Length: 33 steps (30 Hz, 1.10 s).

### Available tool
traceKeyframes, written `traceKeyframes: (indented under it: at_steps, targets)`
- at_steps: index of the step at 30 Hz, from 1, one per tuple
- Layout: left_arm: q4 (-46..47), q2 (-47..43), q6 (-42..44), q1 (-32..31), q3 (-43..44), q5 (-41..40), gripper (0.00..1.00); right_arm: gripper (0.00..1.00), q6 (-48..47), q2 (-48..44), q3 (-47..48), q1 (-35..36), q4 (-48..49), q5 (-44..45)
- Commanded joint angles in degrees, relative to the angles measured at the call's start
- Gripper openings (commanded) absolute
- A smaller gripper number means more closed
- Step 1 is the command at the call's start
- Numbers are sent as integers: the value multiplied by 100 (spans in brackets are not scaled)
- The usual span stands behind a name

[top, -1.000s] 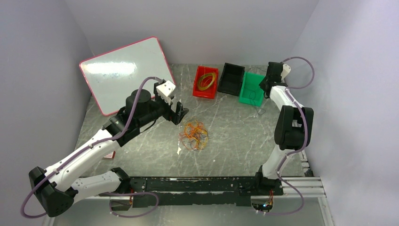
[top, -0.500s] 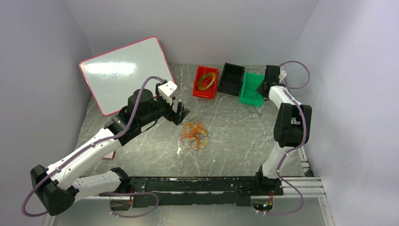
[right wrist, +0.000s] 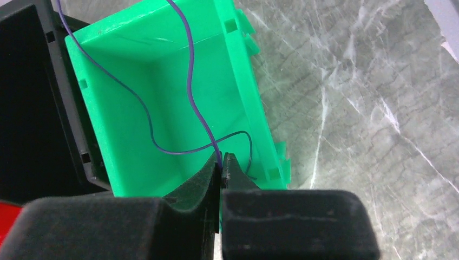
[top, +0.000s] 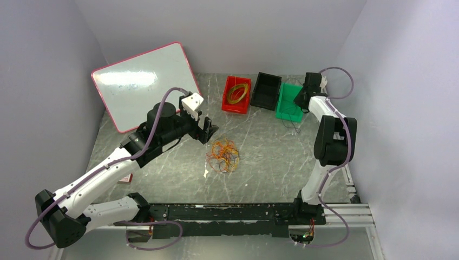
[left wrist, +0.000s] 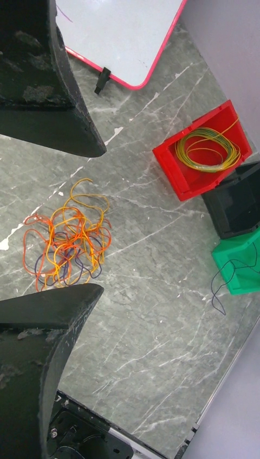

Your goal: Untangle the cables

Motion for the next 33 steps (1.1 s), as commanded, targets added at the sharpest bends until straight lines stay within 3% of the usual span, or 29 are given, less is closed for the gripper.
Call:
traceKeyframes:
  at_steps: [1,6,15,22,33]
  targets:
    - [53,-111,-106,32,-63,117,91,7,-151,269,272,-40,-64,-120]
    - [61,-109,-125,31,-84,135,90,31,-245,195,351,-39,-81,-225]
    - [76,-44,-3,31,-68,142,91,51,-321,-339,306,-37,-143,-503]
    - [41,-14,108,28,-55,142,91,57,-343,-942,-15,-37,-381,-311]
    - [148,-17,15,25,-184,263,90,73,261,-2503,-2225,288,-347,-133]
